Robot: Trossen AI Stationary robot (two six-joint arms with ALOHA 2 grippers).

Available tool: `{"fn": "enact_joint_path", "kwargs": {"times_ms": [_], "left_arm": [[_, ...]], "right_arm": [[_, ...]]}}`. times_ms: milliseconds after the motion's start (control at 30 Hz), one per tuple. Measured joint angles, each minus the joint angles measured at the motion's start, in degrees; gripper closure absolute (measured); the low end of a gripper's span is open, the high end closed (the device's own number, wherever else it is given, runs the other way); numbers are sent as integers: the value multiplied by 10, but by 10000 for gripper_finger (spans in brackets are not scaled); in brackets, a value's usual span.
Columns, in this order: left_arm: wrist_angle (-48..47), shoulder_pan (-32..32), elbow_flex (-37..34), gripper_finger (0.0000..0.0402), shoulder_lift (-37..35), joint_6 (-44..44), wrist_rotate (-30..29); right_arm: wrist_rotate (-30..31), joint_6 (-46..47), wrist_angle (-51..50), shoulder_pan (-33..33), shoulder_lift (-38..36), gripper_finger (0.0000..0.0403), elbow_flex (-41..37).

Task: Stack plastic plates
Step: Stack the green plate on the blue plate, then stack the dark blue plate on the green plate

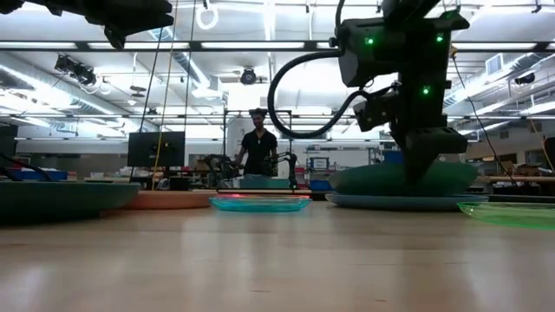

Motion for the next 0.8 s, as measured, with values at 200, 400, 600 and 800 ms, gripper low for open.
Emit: {"fn": "enact_joint_path", "kwargs": {"times_ms": [200, 400, 600, 800], "left_arm": [[-18, 13, 0, 253, 0, -19, -3], [-31, 30, 0, 219, 0, -27, -3], [-41, 29, 0, 209, 0, -30, 0], [-65, 27, 0, 213, 0, -69, 87]], "right_arm": [[-45, -10, 31, 0, 0, 314, -16], [-65, -11, 5, 1, 0, 259, 8], [-79, -24, -23, 2, 0, 244, 46], [-84, 5, -42, 4, 0, 244, 92]]}}
